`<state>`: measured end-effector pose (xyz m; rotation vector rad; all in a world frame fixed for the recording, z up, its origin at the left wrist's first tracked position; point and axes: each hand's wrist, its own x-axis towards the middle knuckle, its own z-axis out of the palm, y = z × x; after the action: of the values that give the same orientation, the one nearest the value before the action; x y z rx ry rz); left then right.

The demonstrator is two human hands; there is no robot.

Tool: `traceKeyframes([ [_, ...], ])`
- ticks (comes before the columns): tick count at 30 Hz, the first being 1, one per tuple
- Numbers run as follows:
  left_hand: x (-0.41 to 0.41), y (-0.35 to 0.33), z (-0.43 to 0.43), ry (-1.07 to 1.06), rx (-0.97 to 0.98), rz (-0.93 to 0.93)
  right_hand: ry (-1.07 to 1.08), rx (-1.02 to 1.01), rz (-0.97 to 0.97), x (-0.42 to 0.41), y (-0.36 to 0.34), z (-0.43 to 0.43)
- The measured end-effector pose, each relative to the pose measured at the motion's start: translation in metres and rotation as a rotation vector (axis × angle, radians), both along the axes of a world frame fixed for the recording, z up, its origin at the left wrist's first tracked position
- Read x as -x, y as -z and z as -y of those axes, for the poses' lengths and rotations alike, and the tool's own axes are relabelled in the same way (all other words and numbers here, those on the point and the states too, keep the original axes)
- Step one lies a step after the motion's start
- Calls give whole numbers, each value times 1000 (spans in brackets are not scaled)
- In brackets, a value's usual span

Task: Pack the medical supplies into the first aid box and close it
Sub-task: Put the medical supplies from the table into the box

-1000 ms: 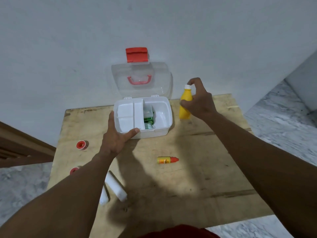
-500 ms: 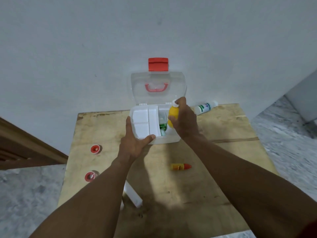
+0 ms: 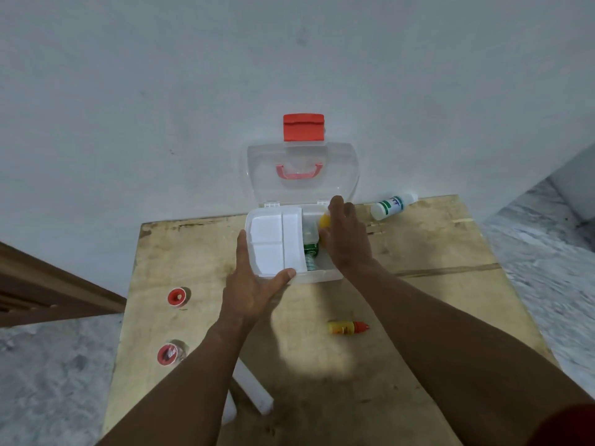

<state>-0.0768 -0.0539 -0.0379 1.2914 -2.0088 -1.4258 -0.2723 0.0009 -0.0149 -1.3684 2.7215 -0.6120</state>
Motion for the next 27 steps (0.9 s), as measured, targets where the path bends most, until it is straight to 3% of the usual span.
traceKeyframes([
  [7, 1, -2, -1, -2, 20, -22, -20, 48, -96, 0, 0, 2],
  [13, 0, 0, 1, 9, 34, -39, 130, -61, -406, 4, -1, -3],
  [20, 3, 0, 0, 18, 73, -76, 41, 104, -81, 14, 0, -11],
  [27, 2, 0, 0, 32, 93, -104, 46, 187, 22, 14, -2, -19],
])
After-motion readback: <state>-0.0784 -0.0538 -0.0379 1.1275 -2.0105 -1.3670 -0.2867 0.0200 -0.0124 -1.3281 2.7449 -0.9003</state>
